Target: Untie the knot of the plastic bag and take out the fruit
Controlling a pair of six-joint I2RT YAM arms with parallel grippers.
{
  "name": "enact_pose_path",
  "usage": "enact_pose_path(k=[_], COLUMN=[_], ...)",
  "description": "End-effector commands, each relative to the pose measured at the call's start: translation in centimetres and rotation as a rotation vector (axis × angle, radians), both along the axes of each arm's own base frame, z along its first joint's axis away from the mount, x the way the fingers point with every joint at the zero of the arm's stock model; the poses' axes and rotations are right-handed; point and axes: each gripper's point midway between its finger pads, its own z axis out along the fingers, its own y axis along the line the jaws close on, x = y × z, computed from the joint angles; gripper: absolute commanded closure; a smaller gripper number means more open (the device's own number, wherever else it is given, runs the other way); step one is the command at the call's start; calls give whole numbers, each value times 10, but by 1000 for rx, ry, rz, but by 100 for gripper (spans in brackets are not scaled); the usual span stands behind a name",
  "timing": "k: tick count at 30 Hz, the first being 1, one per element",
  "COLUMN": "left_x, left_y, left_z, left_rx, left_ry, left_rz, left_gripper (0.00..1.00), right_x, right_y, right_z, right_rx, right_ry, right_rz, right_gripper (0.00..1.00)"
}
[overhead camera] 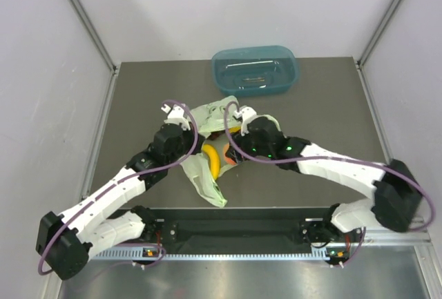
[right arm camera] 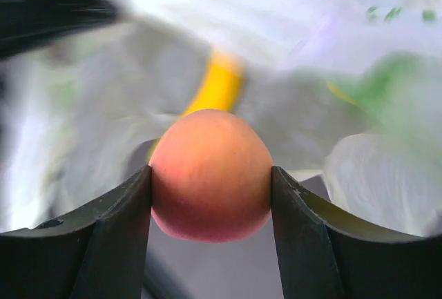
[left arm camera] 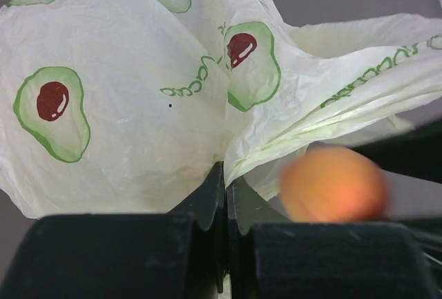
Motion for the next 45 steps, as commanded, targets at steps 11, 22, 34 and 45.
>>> enact_pose_path(k=[11, 22, 34, 45], left_x=[14, 14, 12, 14], left_y=[-13, -12, -16, -15], left_z=[9, 15, 20, 18], left_rx=[-53, -42, -86, -77], left_ry=[-34, -43, -53, -50], left_rz=[-21, -33, -52, -44], left_gripper=[100, 100, 100, 100], right_x=[-47, 244, 376, 384], right_y=[-44, -105, -116, -131], right_z=[245, 194, 73, 98], right_rx=[461, 157, -91, 10], right_ry=[-247, -248, -221, -223], right_rz=[370, -434, -629, -578], right_gripper=[100, 100, 100, 5])
